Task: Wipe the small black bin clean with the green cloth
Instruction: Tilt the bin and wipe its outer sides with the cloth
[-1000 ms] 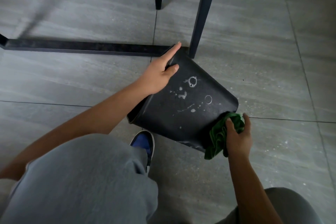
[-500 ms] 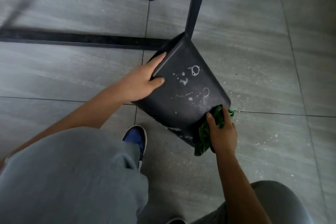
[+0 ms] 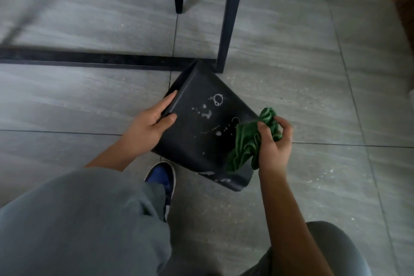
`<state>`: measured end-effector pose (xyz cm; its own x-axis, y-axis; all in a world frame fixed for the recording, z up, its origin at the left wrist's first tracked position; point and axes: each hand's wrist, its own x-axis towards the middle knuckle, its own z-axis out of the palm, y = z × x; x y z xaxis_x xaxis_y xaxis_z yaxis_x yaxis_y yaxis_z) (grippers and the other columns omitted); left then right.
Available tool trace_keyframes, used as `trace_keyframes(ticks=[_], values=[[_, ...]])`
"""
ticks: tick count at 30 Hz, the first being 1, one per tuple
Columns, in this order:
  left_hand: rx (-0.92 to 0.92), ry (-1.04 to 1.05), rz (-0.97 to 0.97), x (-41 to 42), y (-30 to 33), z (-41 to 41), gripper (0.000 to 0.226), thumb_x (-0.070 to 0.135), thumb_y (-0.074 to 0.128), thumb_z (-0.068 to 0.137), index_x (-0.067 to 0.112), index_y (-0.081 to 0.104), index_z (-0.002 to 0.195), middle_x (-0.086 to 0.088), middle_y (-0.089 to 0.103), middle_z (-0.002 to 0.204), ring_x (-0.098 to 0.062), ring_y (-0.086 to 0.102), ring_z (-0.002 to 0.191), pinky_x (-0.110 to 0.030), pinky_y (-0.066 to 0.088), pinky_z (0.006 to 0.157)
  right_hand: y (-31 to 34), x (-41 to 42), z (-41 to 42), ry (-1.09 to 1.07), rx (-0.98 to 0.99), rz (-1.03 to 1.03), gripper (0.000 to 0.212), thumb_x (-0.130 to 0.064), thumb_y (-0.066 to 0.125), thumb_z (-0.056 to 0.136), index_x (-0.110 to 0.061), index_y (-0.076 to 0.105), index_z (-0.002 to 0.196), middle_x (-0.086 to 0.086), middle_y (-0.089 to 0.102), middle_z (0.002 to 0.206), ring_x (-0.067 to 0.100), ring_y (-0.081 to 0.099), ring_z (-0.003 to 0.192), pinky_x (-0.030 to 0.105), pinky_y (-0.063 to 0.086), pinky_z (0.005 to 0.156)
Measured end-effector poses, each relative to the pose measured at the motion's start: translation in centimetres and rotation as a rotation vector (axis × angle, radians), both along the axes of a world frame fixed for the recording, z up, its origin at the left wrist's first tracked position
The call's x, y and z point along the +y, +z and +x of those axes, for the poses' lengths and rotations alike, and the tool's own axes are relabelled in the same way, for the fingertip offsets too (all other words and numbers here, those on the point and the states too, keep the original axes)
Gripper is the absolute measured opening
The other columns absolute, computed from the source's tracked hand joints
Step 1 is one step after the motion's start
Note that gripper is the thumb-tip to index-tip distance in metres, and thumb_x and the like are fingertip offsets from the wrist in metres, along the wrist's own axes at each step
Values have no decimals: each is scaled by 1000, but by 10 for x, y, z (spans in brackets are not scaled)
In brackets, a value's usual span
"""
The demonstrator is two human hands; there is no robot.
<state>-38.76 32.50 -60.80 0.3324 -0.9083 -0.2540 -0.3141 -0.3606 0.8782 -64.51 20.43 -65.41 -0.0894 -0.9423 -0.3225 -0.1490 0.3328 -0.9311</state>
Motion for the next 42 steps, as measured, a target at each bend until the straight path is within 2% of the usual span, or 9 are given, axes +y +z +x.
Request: trace_keyframes(ticks=[6,9,12,18,25,28,32,36,42], values=[[-60,5,18,-1,-4,1,55,18,50,105,31,31,155,26,56,130,18,55,114,-3,41,93,-35,18,12,-9,423,-181,66,-56,59,91,-27,47,149,6,37,161,29,34,149,51,35,118],[-88,-5,31,-1,-6,3,57,25,49,105,36,28,157,25,58,128,14,57,112,-4,42,94,-34,28,18,98,523,-122,75,-67,50,90,-28,44,153,6,28,168,31,29,153,52,31,122],[-110,-46,40,-4,-4,3,58,26,47,106,37,24,157,16,57,137,8,56,117,-2,41,95,-48,28,21,185,662,-193,60,-49,58,98,-26,46,152,6,34,166,34,40,147,53,40,115],[-140,-170,-1,-12,3,-4,60,25,48,105,31,22,159,8,53,145,-5,54,127,-19,43,108,-28,-53,50,96,558,-289,39,-20,61,93,-24,68,132,2,66,134,30,66,116,34,50,89],[-218,-25,-58,-12,-3,-5,59,25,51,102,20,30,157,-3,49,152,-16,49,137,-23,35,113,15,24,146,411,440,-772,35,-23,60,97,-23,70,130,8,60,144,28,57,133,43,41,113],[-180,-42,-3,2,-8,1,61,37,48,98,30,31,156,0,59,142,-14,58,127,-36,46,110,-17,45,113,357,568,-662,41,-35,56,98,-26,64,137,10,56,150,32,53,136,53,38,116],[-129,-54,-7,5,-6,2,56,30,47,105,31,26,158,4,57,143,-10,56,128,-33,45,110,-52,16,44,64,606,-303,54,-46,47,94,-22,62,139,19,54,149,42,56,129,58,49,102],[-263,-125,-4,-3,-1,-4,58,34,44,105,33,22,159,-13,69,80,-25,66,69,-44,54,70,-26,24,63,16,514,-295,58,-43,44,89,-21,61,139,16,54,151,38,54,133,55,46,109],[-309,-130,-89,-3,-3,-6,58,29,49,104,24,29,158,4,72,102,2,63,79,-14,46,77,3,40,131,322,525,-678,39,-37,55,101,-26,64,137,9,52,154,31,49,141,45,34,116]])
